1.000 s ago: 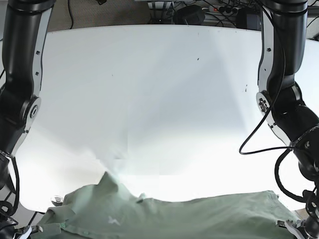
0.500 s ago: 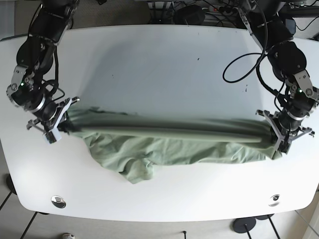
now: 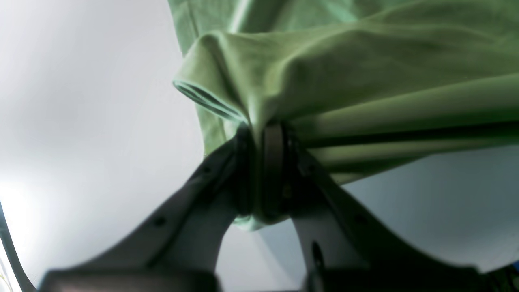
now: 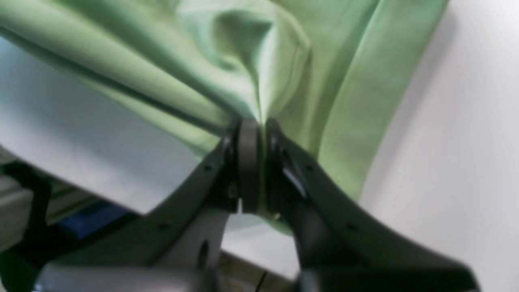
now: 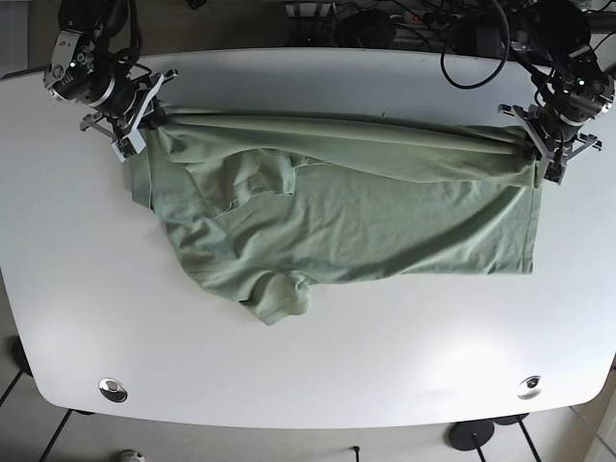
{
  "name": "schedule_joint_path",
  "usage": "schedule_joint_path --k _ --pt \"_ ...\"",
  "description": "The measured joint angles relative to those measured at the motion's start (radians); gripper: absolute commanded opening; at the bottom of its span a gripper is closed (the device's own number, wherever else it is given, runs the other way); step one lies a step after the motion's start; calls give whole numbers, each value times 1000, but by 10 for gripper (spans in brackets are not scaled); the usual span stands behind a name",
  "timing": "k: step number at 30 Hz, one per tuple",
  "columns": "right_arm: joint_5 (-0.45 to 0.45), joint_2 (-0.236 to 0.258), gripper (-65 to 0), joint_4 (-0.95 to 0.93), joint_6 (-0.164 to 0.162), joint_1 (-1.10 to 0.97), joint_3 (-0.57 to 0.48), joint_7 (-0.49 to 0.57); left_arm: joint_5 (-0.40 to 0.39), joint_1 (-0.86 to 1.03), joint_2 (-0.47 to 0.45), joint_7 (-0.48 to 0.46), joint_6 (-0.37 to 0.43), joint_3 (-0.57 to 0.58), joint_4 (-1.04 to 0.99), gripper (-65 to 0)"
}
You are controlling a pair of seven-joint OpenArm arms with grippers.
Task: Fold the T-shirt properly
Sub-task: 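Grip the hem with both grippers, lift and fold it toward the collar, then release the folded edge and move both grippers to the polo's hem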
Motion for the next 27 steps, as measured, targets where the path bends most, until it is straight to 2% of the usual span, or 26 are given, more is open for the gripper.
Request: schedule_joint_path --k 2,4,6,7,8,9,10,12,14,16,19,21,24,25,27 --pt "-1 0 -577 0 0 -14 0 0 2 24 -1 0 0 -2 0 -456" --pt "-16 2 -466 2 -3 -26 2 -1 8 52 -3 2 2 -3 1 -353" --pt "-18 0 -323 2 -4 -41 31 -2 8 84 -3 3 4 -3 8 -317" --pt "-6 -7 -228 2 -4 -50 77 -8 8 107 -3 5 4 -3 23 -319" --pt "21 -9 -174 2 -5 -51 111 -15 3 118 -4 12 4 -7 38 -319" --pt "65 -8 -130 2 -5 -58 141 -16 -34 129 -7 15 4 -19 53 -319" --pt "121 -7 -95 2 -6 -63 166 -18 -105 143 -10 10 3 -47 65 -319" --pt "211 -2 -75 3 -6 -66 201 -56 -224 163 -31 0 3 -119 73 -319" --pt "248 19 -75 2 -7 -53 206 -87 -245 167 -50 15 16 -157 72 -319" --pt "231 20 -75 2 -7 -14 200 -87 -240 138 -39 16 11 -130 71 -319" --pt "144 19 -75 -9 -7 32 125 -86 -195 96 -33 -6 8 -90 57 -319" --pt "111 3 -75 -47 -7 69 74 -83 -126 101 -28 3 8 -84 15 -319" --pt "67 -10 -76 -79 -7 90 48 -83 -69 108 20 4 10 -97 -13 -319" --pt "53 -8 -86 -84 -7 89 30 -84 -45 107 32 3 10 -100 -18 -319" --pt "52 -7 -154 -91 -7 83 -9 -84 -10 102 50 0 10 -103 -36 -319"
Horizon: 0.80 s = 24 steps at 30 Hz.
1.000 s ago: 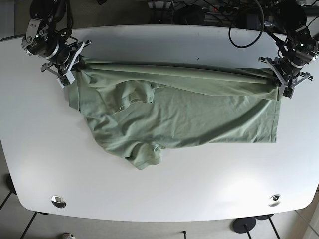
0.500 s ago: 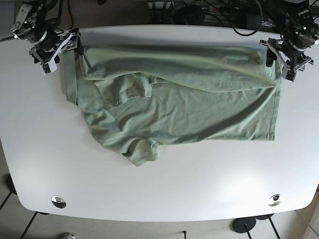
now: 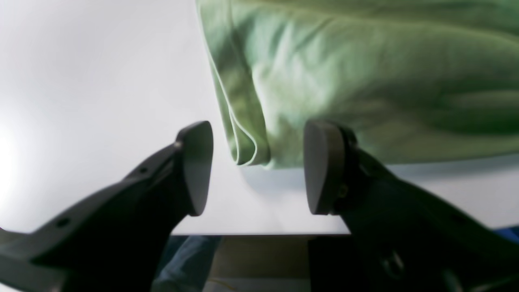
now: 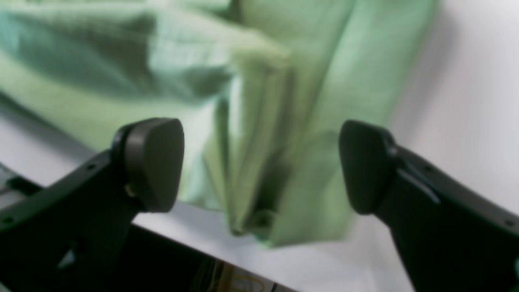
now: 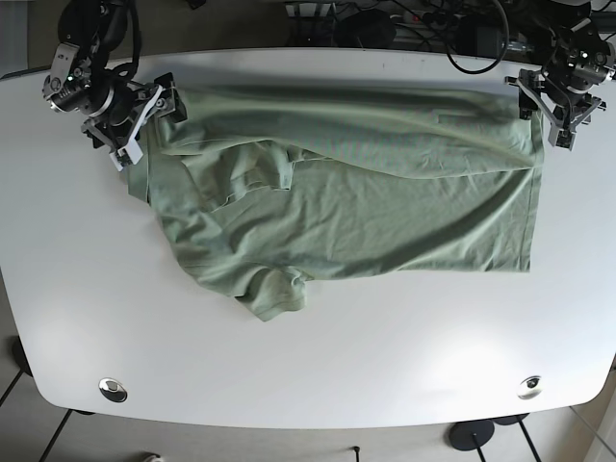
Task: Fold the T-shirt properly
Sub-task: 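Release the folded edge and move both grippers to the polo's hem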
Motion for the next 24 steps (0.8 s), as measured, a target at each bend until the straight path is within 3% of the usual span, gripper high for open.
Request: schedule_joint_path --k 2,6,8,9,13,18,24 --pt "0 -5 -252 0 0 -3 -25 1 16 1 6 0 0 0 -31 -331" --pt "0 -10 -430 -49 0 -8 -31 8 20 -1 5 0 0 2 -87 -458" --pt "4 -6 -591 -81 0 -8 -30 20 20 -1 -4 0 0 3 -119 -510" --pt "7 -6 -633 -87 0 -6 -31 19 20 0 -9 0 0 3 -121 -525" --pt "13 9 -628 -63 0 -19 -31 11 21 7 -14 0 -1 3 -46 -594" --pt "6 66 -628 -17 0 -64 -26 -4 22 52 -16 2 -2 -1 27 -601" --pt "19 88 -623 7 0 -127 -26 1 22 77 -47 0 -2 -5 -5 -599"
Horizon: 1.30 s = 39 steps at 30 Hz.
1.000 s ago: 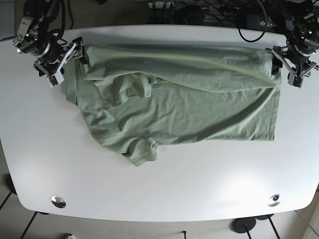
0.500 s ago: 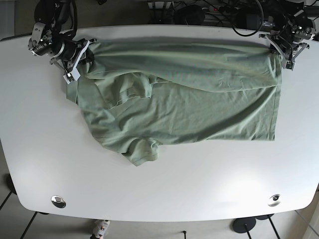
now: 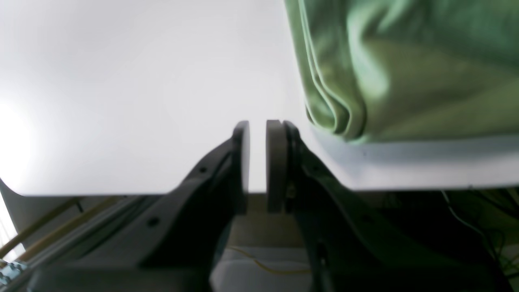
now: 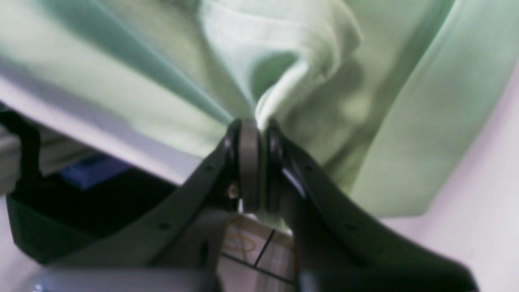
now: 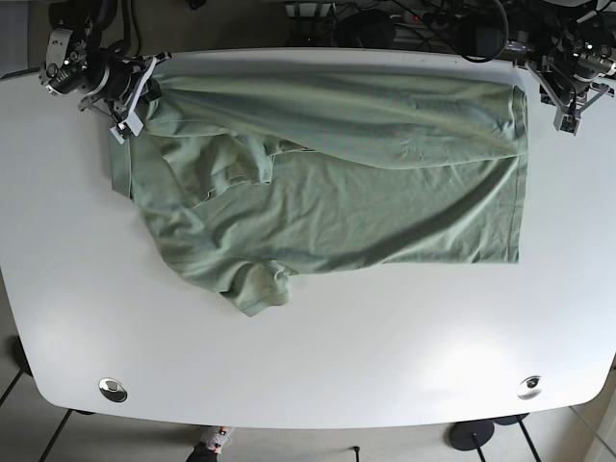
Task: Fold the T-shirt properly
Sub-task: 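Release the folded edge and move both grippers to the polo's hem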
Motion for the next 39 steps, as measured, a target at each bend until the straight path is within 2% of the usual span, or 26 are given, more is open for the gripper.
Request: schedule_joint_path --k 3,8,10,12,18,23,25,26,27,28,30,32,36,39 --pt "-1 -3 -610 0 0 -16 1 -1 -2 21 2 0 0 0 26 -574" --pt "91 -7 -306 28 0 -25 23 0 -10 48 60 1 -1 7 113 -360" --pt "96 -4 -263 27 0 -26 23 -1 -6 51 63 1 0 8 111 -321" --pt "105 -3 -274 27 0 -25 23 -1 -9 45 69 0 0 15 102 -296" --pt "105 -6 -293 26 0 -24 20 0 -42 45 79 0 0 80 8 -297" --pt "105 -8 -295 20 0 -24 20 30 -58 12 74 -3 0 77 -49 -303" --pt "106 -8 -295 12 0 -26 20 50 -69 12 68 -8 -2 76 -58 -358" --pt "105 -8 -314 -14 0 -23 20 52 -69 2 62 -5 -8 79 -61 -411" --pt "105 -8 -363 -35 0 -23 20 52 -64 -7 61 0 -8 80 -63 -456" --pt "105 -8 -439 -55 0 -23 20 52 -60 -14 61 0 -8 81 -64 -510" --pt "105 -8 -637 -80 0 -17 21 60 -59 -19 61 -4 -6 81 -64 -619" --pt "106 -8 -601 -80 0 -16 21 60 -59 -19 68 -3 -5 37 -64 -621" --pt "112 -8 -602 -64 0 -46 21 60 -36 -18 65 1 3 -59 -64 -622" --pt "116 -4 -602 -54 0 -72 23 63 -50 -2 63 -1 2 -92 -64 -622"
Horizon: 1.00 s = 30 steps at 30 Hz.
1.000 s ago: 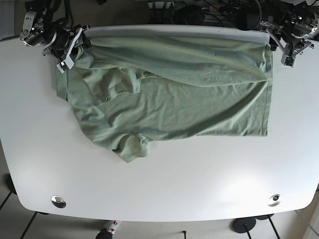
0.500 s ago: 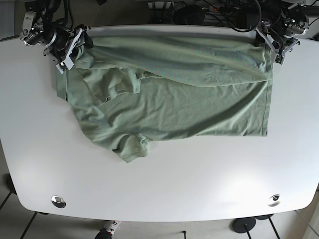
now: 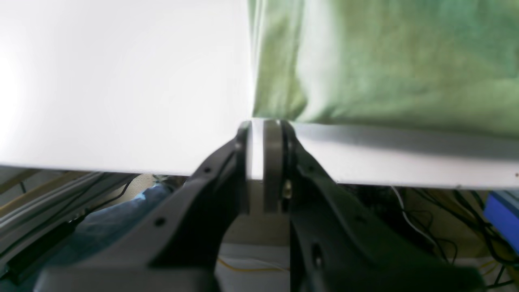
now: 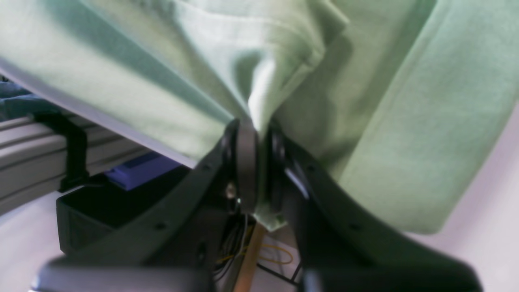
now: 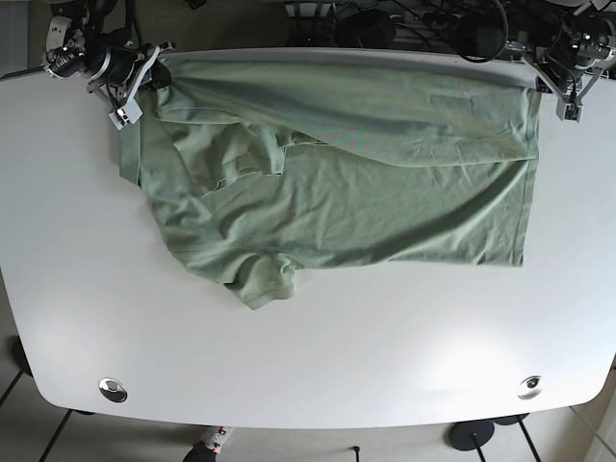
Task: Fold the T-shirt properly
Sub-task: 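Release the folded edge and move both grippers to the polo's hem, then grip the polo's hem with both grippers and fold it toward the collar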
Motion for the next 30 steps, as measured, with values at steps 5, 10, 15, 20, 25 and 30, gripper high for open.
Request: schedule_joint_path --k 5,10,15,20,25,30 --pt "-3 2 -560 44 0 -53 1 -3 13 22 -15 5 0 -26 0 -618" --pt "27 2 -233 185 0 -105 2 -3 13 22 -19 5 0 -27 41 -463" --pt "98 -4 -198 170 0 3 -2 -11 22 -27 11 9 1 45 89 -444" --pt "14 -35 -198 0 0 267 -10 -8 26 -66 33 14 -2 157 83 -446" --pt "-267 -84 -198 -230 0 563 -46 36 15 -232 32 1 -2 182 81 -443" --pt "-475 -82 -198 -502 -1 774 -48 209 18 -301 27 3 1 213 82 -442"
